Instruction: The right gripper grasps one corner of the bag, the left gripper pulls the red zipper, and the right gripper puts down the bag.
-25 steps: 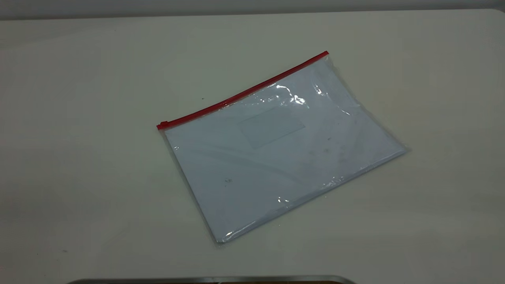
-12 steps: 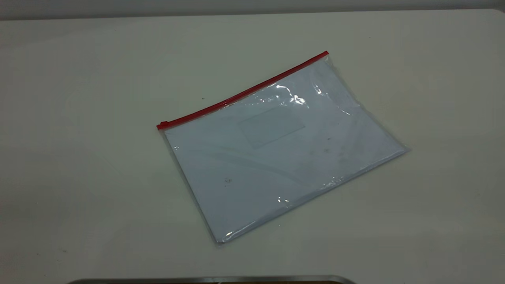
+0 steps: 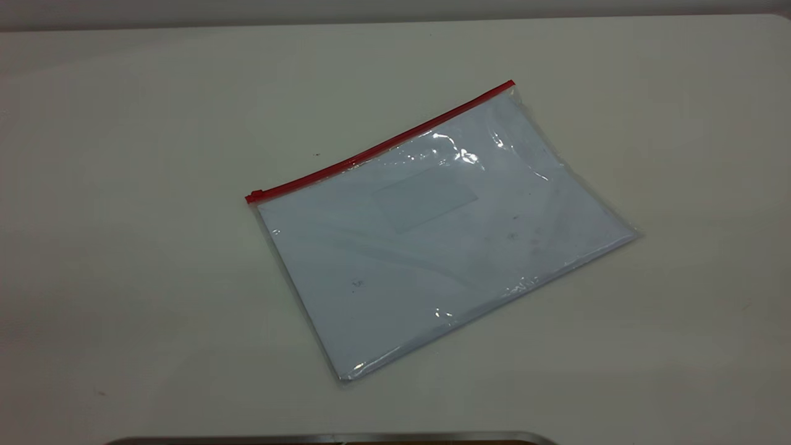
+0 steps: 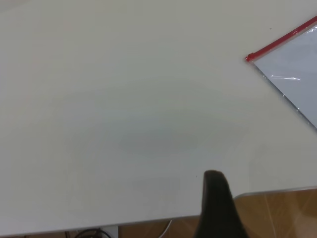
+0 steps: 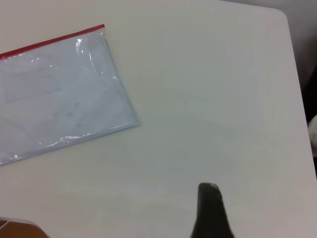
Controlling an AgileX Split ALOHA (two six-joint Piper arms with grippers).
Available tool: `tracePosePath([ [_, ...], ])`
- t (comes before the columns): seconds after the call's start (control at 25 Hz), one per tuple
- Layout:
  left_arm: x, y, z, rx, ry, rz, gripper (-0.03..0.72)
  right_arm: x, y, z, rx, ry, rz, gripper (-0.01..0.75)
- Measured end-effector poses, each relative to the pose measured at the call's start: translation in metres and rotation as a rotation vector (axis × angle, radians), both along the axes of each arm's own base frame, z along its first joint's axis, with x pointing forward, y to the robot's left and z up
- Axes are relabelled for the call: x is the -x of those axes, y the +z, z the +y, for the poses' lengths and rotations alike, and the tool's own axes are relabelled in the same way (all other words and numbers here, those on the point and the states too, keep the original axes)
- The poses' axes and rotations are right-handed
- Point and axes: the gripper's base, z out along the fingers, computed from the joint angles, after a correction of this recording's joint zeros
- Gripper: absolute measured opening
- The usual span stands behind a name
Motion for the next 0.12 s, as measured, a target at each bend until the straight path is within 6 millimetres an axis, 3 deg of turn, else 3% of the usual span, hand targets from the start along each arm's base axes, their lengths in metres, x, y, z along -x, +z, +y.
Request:
tracePosePath([
  [0.12,0.0,0.0,0.0,0.0,0.0,0.0,0.559,0.0,0.0,-0.0001,0.001,0.0,0.0,0.558],
])
